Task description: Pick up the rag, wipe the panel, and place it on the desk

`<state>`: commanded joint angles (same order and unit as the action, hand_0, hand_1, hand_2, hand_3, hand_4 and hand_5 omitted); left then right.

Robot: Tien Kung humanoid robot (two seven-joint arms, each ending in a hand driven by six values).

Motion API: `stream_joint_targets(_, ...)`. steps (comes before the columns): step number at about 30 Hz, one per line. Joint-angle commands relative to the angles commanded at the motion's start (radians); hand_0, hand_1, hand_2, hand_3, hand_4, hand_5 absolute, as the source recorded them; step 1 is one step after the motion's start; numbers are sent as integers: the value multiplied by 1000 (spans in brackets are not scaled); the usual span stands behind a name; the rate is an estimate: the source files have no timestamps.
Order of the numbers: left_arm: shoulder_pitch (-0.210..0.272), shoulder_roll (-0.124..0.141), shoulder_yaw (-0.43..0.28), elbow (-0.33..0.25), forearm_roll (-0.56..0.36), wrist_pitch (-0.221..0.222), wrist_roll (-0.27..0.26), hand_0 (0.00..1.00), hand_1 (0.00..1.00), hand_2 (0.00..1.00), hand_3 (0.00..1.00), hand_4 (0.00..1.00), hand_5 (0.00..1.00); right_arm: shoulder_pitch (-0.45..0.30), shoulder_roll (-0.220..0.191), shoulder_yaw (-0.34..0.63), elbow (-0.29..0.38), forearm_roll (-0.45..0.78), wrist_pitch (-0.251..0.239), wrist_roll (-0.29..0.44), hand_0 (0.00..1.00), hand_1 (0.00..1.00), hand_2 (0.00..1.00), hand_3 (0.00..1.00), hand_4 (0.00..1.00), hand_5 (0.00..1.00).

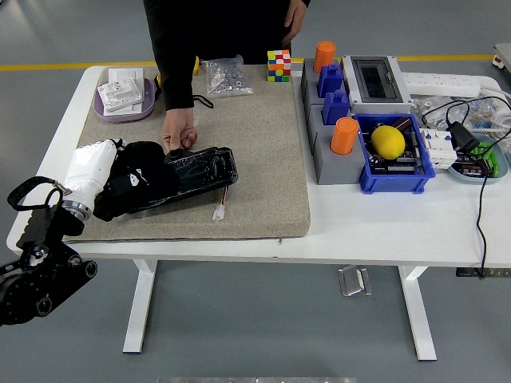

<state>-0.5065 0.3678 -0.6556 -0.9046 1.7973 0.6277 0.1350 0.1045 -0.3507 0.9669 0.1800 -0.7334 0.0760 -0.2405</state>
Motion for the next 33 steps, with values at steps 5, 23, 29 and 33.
stream_joint_targets(5,21,14,-39,-1,32,1,3,219,171,488,443,296,2,-1,2,10,0,-7,0,-2,718,656,685,587,970,574)
stream_joint_targets(23,71,40,-175,48,39,12,-28,219,170,486,441,300,2,0,7,6,0,-6,-1,-4,718,655,684,587,971,574)
stream_joint_targets(29,69,19,-193,100,0,18,-55,218,169,486,442,301,2,2,8,-2,0,-2,-1,-5,718,655,684,587,972,574)
stream_joint_targets(33,60,10,-182,129,-34,18,-76,219,172,486,442,297,2,3,8,-5,0,-2,-2,-7,718,654,684,587,972,572)
